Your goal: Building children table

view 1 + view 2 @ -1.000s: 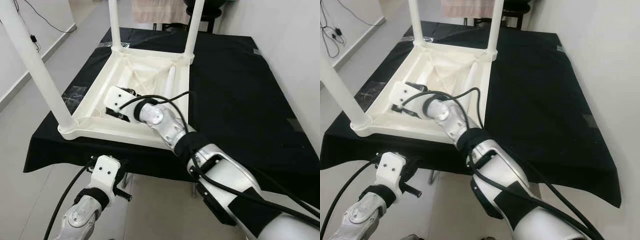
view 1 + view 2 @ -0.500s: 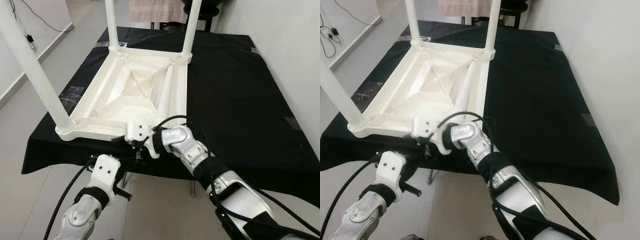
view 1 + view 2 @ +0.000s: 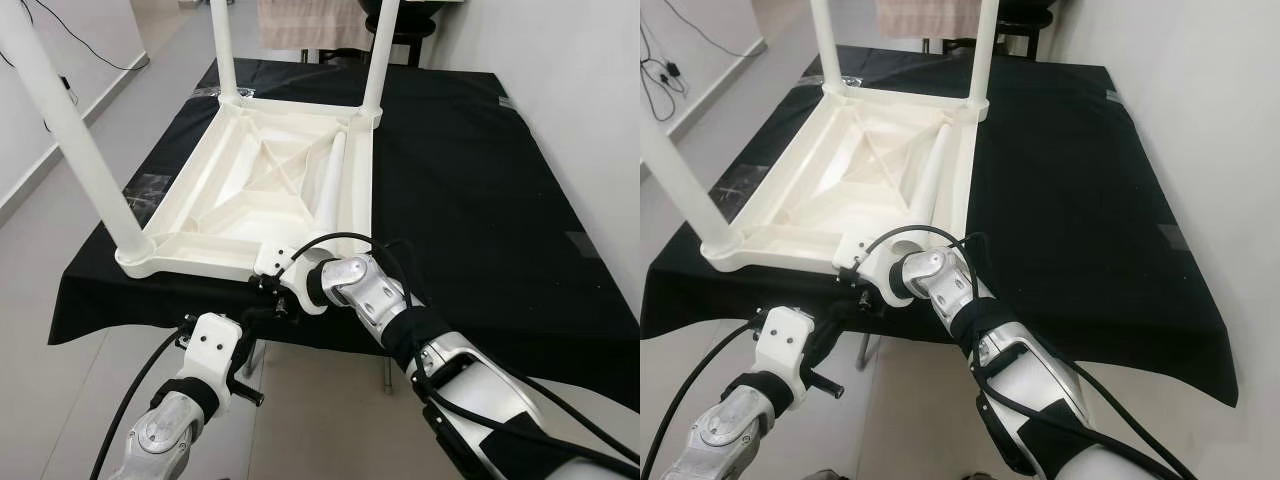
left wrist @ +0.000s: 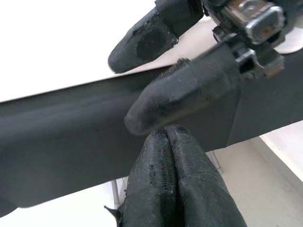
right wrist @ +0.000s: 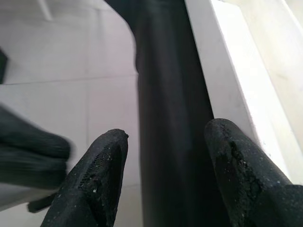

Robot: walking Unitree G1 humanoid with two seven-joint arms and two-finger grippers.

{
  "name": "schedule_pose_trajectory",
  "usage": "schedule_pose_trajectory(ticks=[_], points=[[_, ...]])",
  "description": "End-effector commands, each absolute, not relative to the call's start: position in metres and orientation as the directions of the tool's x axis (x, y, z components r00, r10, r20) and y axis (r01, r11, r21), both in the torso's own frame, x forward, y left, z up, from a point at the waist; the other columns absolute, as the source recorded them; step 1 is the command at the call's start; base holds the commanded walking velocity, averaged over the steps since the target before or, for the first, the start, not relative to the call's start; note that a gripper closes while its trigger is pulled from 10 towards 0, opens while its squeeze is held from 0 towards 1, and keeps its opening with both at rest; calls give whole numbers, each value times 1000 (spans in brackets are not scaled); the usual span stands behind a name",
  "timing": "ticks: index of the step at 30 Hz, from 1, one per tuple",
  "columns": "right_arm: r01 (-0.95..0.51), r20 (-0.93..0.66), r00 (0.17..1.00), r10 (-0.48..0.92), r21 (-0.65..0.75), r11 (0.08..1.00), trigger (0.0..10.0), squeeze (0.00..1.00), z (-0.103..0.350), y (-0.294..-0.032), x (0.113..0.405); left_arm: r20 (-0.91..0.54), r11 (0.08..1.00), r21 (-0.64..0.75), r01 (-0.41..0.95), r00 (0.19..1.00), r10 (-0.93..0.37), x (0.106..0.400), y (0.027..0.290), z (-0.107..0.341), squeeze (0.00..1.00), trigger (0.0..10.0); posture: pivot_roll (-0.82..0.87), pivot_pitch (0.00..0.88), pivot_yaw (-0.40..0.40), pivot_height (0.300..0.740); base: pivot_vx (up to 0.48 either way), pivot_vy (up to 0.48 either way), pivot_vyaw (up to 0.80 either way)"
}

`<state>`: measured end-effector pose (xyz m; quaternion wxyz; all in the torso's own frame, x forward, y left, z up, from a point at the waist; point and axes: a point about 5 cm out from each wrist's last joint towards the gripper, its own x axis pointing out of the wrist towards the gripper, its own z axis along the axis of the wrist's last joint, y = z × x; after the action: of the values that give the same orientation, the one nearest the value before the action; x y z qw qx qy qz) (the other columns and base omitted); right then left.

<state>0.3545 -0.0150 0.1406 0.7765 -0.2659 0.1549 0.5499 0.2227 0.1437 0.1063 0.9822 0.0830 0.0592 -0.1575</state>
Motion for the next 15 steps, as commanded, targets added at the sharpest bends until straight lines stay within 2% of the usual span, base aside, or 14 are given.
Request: schedule_pose_trajectory(ticks=[1, 3, 6, 13, 15], points=[[-891, -561, 453, 693, -284, 353, 10000, 0, 141, -31, 365, -133, 936, 145, 320, 944, -302, 222, 144, 109, 0, 10000, 101, 120, -33, 740, 0, 0, 0], [-875, -555, 483, 677, -296, 383, 10000, 0, 143, -33, 368, -133, 936, 145, 320, 944, -302, 222, 143, 109, 0, 10000, 101, 120, -33, 740, 0, 0, 0], [-811, -436, 584, 685, -281, 512, 10000, 0, 159, -29, 377, -133, 937, 144, 319, 944, -301, 223, 143, 109, 0, 10000, 101, 122, -34, 740, 0, 0, 0], [-755, -337, 654, 677, -245, 608, 10000, 0, 177, -21, 383, -133, 937, 144, 319, 944, -301, 223, 144, 109, 0, 10000, 102, 120, -33, 740, 0, 0, 0], [-759, -338, 649, 681, -241, 604, 10000, 0, 177, -19, 383, -133, 937, 145, 319, 944, -301, 223, 144, 109, 0, 10000, 102, 120, -33, 740, 0, 0, 0]])
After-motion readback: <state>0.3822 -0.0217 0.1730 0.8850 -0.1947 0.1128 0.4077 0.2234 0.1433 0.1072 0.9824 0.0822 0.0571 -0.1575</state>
